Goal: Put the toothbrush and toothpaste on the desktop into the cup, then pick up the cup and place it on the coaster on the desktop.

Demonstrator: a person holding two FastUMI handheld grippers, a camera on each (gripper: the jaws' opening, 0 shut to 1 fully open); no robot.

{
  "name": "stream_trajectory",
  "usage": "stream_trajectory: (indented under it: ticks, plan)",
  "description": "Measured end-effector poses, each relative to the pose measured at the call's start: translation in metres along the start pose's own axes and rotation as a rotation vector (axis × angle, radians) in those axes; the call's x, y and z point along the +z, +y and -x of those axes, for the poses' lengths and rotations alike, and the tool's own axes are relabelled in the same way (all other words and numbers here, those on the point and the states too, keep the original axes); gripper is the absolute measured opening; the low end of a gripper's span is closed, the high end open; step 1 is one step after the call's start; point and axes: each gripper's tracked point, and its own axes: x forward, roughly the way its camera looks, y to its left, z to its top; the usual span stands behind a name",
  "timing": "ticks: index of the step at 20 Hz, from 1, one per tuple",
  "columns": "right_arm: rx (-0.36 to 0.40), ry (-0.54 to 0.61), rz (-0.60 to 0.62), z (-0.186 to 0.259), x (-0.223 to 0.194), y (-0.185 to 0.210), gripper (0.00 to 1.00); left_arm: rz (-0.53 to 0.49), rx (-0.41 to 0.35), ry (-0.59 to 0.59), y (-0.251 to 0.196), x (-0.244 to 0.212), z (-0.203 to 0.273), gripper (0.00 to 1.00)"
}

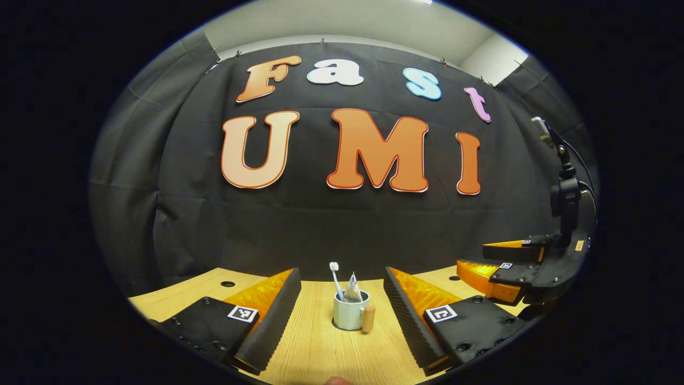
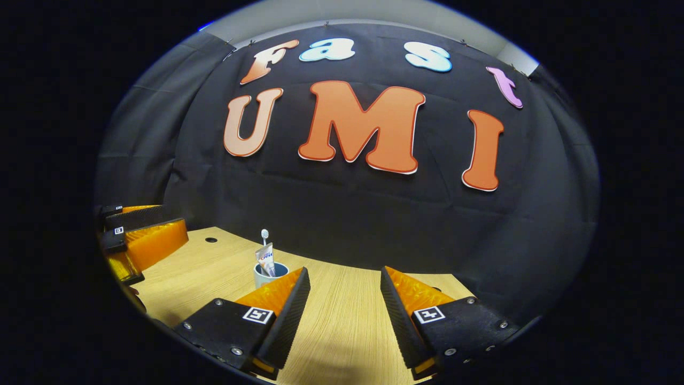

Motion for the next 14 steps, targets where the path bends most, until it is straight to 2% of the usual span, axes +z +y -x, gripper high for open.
stream_trajectory:
  ticks: [14]
  plan:
    - [-0.02, -0.166, -0.105, 0.042, 0.014, -0.023, 0.8, -0.049, -0.031, -0.045, -0.02, 0.01, 0.023, 0.97]
